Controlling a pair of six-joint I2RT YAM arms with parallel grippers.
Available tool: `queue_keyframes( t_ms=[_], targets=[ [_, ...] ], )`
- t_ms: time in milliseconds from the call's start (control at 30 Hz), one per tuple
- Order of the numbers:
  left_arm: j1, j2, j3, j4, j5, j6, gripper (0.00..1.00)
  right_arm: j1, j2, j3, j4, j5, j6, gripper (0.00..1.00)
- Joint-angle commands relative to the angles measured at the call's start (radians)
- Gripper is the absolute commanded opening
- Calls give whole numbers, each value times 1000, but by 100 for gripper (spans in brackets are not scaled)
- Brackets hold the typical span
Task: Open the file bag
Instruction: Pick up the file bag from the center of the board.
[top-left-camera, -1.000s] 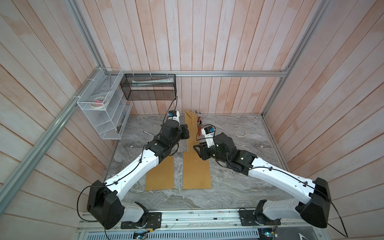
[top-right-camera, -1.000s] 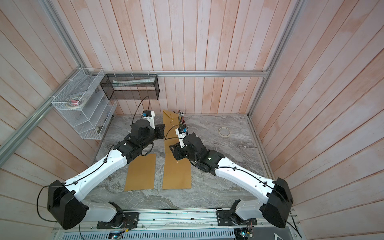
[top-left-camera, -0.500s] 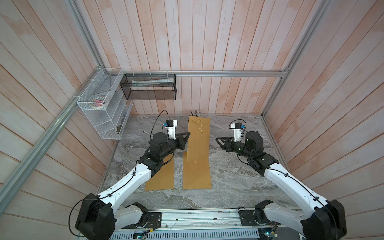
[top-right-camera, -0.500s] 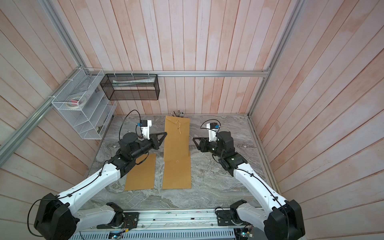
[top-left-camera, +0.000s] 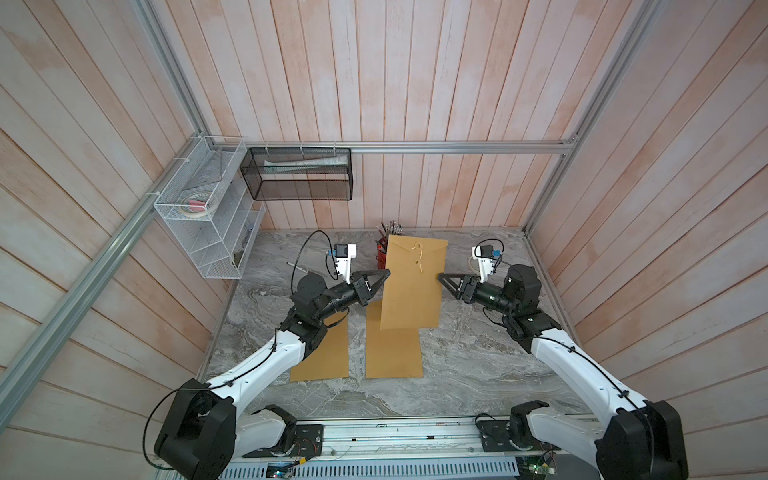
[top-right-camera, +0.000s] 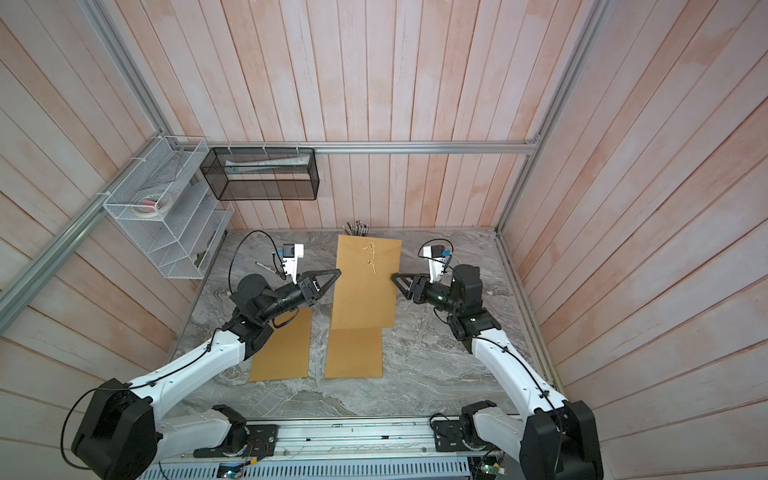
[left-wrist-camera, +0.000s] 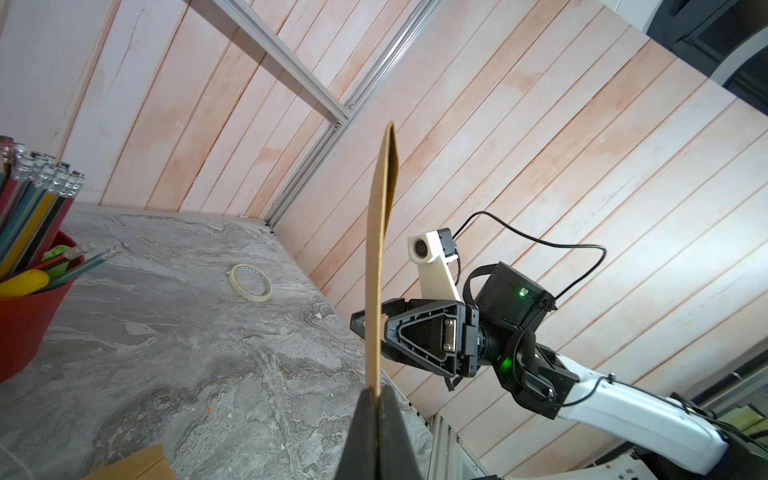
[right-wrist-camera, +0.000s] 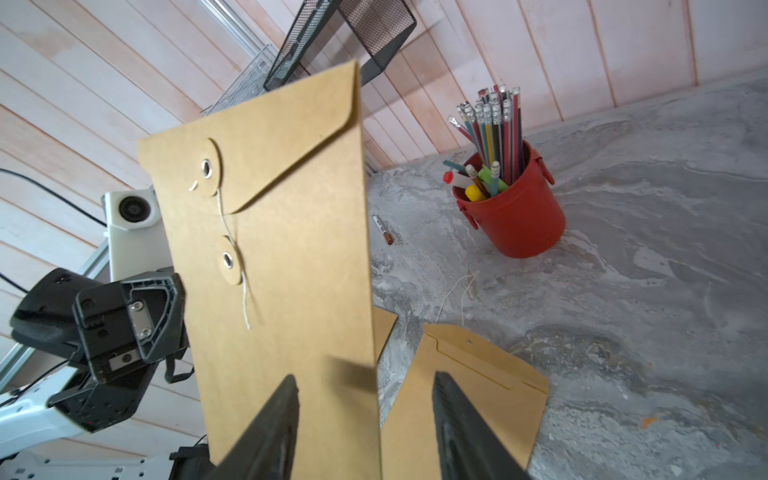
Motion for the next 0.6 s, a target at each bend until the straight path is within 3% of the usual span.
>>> queue_keyframes(
  t_ms=[0,167,333,367,433,567],
  targets=[
    [3,25,-15,89,56,-43,0,-6,20,5,71,-72,17,53],
    [3,50,-12,92,62,-49,0,-5,32,-3,144,-123,52,42],
    [3,73,0,81,60,-45,0,-5,35,-2,169,-150,58,19],
    [3,76,3,78,60,-44,3,-6,35,-2,173,-153,58,14],
    [3,84,14,64,59,-39,17,-6,38,0,176,-160,55,7],
    [3,92,41,36,60,-21,23,-5,43,3,176,-173,48,0]
  ],
)
